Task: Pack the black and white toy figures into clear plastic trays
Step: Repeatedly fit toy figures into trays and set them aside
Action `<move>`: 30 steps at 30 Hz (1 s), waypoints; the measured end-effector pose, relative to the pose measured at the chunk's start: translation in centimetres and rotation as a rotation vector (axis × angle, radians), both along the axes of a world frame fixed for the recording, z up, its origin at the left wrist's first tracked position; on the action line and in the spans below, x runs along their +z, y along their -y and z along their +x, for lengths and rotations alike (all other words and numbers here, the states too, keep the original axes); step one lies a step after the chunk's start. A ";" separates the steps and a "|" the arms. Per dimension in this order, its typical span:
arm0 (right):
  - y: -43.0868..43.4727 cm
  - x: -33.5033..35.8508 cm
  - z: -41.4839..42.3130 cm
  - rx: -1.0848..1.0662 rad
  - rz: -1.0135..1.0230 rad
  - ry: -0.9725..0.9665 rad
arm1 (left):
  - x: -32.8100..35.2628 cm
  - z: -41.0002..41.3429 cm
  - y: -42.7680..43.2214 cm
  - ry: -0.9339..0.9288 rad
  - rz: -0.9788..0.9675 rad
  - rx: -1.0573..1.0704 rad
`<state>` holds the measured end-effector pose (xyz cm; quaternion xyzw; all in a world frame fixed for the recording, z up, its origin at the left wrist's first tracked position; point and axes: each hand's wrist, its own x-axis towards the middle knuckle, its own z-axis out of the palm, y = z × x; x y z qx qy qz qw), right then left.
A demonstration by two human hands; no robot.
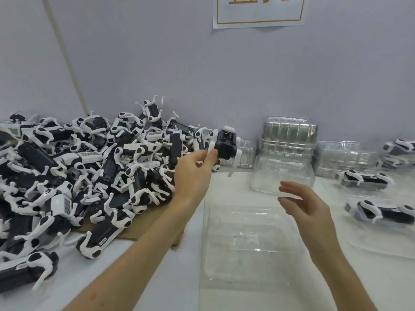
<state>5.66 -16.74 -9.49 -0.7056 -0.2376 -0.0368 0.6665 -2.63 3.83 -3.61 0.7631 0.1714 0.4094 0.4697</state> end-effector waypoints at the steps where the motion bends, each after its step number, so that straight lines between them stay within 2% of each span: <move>1: -0.2 0.0 -0.4 0.042 -0.016 0.039 | -0.5 -0.1 1.3 -0.011 -0.019 -0.018; 5: -0.9 -0.4 -1.6 0.135 -0.092 0.233 | -2.2 -0.8 5.6 -0.038 0.013 -0.083; 8: -1.5 -0.9 -1.8 0.093 -0.080 0.366 | -3.0 -1.0 7.1 -0.052 0.067 -0.151; 12: -1.4 -0.8 -1.5 -0.066 0.054 0.318 | -3.1 -1.7 7.1 -0.116 0.266 -0.263; 14: -1.1 -0.7 -1.2 -0.101 0.085 0.267 | -2.9 -2.3 6.1 -0.091 0.303 -0.319; 17: -0.6 -0.2 -1.0 -0.052 0.205 0.083 | -3.6 -3.5 3.4 -0.010 0.184 -0.254; 20: -0.2 0.1 -0.8 0.066 0.272 -0.032 | -6.2 -4.5 0.8 -0.073 0.043 -0.196; 24: -0.5 -0.1 -0.9 0.184 0.213 -0.009 | -9.7 -5.2 -0.3 -0.234 -0.104 -0.306; 30: -0.8 -0.5 -1.1 0.246 0.017 0.084 | -10.7 -5.3 -1.0 -0.195 -0.267 -0.394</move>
